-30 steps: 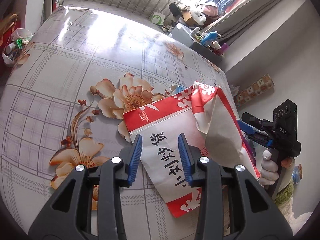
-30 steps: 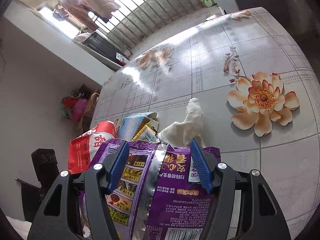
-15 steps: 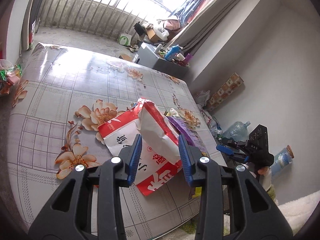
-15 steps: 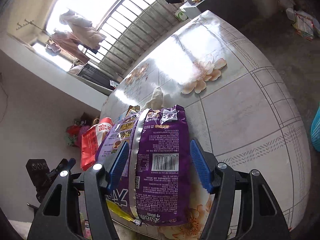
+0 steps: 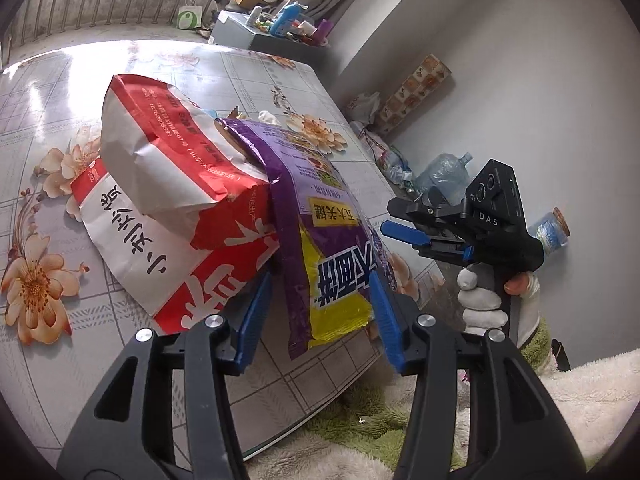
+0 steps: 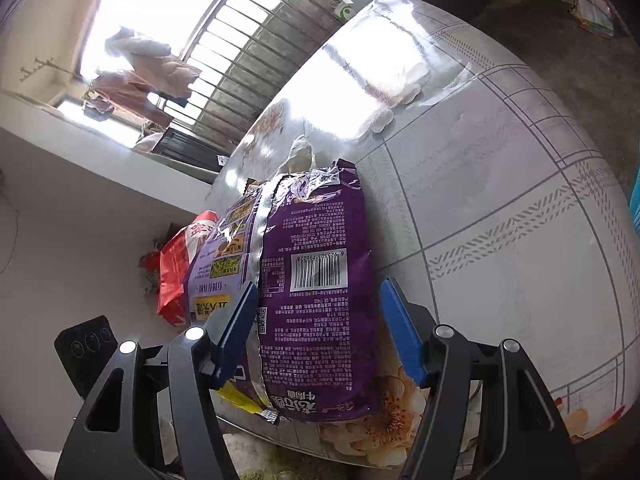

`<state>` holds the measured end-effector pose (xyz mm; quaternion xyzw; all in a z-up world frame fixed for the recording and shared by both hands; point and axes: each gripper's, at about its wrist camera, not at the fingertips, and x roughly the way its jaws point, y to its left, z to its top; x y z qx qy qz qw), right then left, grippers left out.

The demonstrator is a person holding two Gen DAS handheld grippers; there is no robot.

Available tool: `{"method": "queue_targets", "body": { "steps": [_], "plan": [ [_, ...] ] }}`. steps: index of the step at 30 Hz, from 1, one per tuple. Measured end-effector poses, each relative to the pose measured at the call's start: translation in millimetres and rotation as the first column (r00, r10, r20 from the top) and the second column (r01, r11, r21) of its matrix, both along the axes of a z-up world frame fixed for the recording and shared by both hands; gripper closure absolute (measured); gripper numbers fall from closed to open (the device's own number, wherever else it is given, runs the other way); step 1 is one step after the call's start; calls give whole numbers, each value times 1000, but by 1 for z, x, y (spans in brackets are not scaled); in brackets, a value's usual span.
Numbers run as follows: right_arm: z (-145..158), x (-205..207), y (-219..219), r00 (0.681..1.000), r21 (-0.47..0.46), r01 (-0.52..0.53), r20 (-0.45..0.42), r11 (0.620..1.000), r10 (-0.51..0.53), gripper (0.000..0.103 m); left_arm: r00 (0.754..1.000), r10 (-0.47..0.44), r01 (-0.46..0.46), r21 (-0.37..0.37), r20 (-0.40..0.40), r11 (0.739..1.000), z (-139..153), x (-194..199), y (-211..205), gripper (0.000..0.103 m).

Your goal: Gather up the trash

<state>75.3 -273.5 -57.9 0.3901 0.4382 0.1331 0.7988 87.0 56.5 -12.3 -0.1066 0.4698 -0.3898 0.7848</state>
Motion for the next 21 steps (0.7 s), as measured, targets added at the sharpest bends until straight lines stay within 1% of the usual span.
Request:
{"method": "queue_targets", "body": {
  "steps": [2, 5, 7, 9, 11, 17, 18, 19, 20, 21],
  "plan": [
    [-3, 1, 7, 1000, -24, -7, -15, 1000, 6, 41, 1000, 6, -6, 5, -10, 1000, -2, 3, -6, 56],
    [-9, 0, 9, 1000, -19, -12, -26, 1000, 12, 41, 1000, -14, 13, -22, -25, 1000, -5, 6, -15, 56],
    [-13, -1, 10, 999, -16, -10, -35, 1000, 10, 41, 998, -44, 42, -78, -32, 996, -2, 6, -19, 57],
    [-15, -1, 9, 999, -17, -8, -42, 1000, 7, 41, 997, -76, 73, -126, -17, 989, 4, 3, -25, 57],
    [-17, -2, 6, 999, -14, -3, -44, 1000, 2, 41, 995, -95, 95, -136, 8, 986, 8, 2, -29, 57],
    [-20, -4, 2, 999, 24, 9, -37, 1000, -8, 41, 991, -135, 136, -163, 19, 977, 13, 6, -48, 58],
    [-20, -5, 1, 999, 25, 12, -35, 1000, -11, 41, 990, -138, 142, -158, 31, 977, 13, 7, -51, 62],
    [-20, -6, 0, 999, 26, 16, -32, 1000, -16, 41, 989, -142, 146, -153, 38, 977, 15, 8, -54, 70],
    [-19, -8, -3, 999, 25, 22, -29, 999, -22, 41, 989, -144, 149, -149, 44, 978, 16, 9, -57, 73],
    [-18, -11, -6, 999, 21, 29, -21, 999, -28, 41, 988, -143, 149, -150, 51, 977, 17, 10, -59, 79]
  ]
}}
